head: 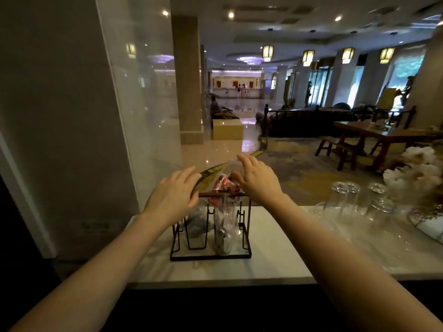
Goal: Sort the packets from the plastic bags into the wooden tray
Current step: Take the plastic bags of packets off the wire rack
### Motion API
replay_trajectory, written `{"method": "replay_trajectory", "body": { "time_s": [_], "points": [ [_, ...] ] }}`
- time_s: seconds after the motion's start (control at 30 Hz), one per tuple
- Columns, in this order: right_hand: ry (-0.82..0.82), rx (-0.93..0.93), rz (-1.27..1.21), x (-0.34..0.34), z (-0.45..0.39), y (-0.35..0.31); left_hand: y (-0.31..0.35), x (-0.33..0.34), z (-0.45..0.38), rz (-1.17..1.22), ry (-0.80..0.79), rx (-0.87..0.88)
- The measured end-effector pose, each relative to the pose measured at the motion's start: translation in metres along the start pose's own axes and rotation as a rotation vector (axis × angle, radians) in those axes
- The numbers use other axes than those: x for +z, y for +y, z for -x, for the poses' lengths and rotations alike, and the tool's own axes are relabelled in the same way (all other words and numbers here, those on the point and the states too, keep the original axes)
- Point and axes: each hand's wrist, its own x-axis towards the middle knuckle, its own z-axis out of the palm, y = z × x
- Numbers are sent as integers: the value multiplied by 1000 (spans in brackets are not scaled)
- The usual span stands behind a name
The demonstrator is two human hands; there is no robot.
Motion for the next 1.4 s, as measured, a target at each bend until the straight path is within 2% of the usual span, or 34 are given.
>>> {"method": "replay_trajectory", "body": {
  "time_s": [0.17, 0.33, 0.5, 0.57, 0.7, 0.97, 1.03, 1.1, 1.17, 1.23, 1.33, 1.4],
  "points": [
    [-24, 36, -46, 12, -6, -5, -4, 40, 7, 41, -191, 72],
    [-18, 7, -33, 25, -7, -8, -8, 60, 13, 36, -171, 78],
    [-70, 76, -67, 31, -10, -5, -7, 63, 10, 73, -165, 56],
    [-44, 114, -113, 31, -12, -4, -7, 65, 11, 68, -179, 52],
    [99, 249, -287, 14, -19, -7, -7, 66, 11, 62, -198, 55],
    [494, 229, -632, -61, -35, -24, -8, 66, 14, 57, -220, 49],
    [539, 199, -664, -77, -27, -24, -8, 65, 14, 66, -227, 51],
    [473, 206, -662, -74, -10, -24, -8, 65, 13, 72, -228, 52],
    [326, 202, -653, -54, 17, -28, -7, 64, 12, 68, -235, 46],
    [162, 227, -790, -32, 52, -33, -6, 63, 13, 62, -237, 46],
    [-144, 401, -1073, -8, 100, -35, -7, 61, 12, 76, -247, 55],
    [-292, 527, -1042, 7, 120, -31, -8, 60, 11, 83, -251, 58]
  ]
}}
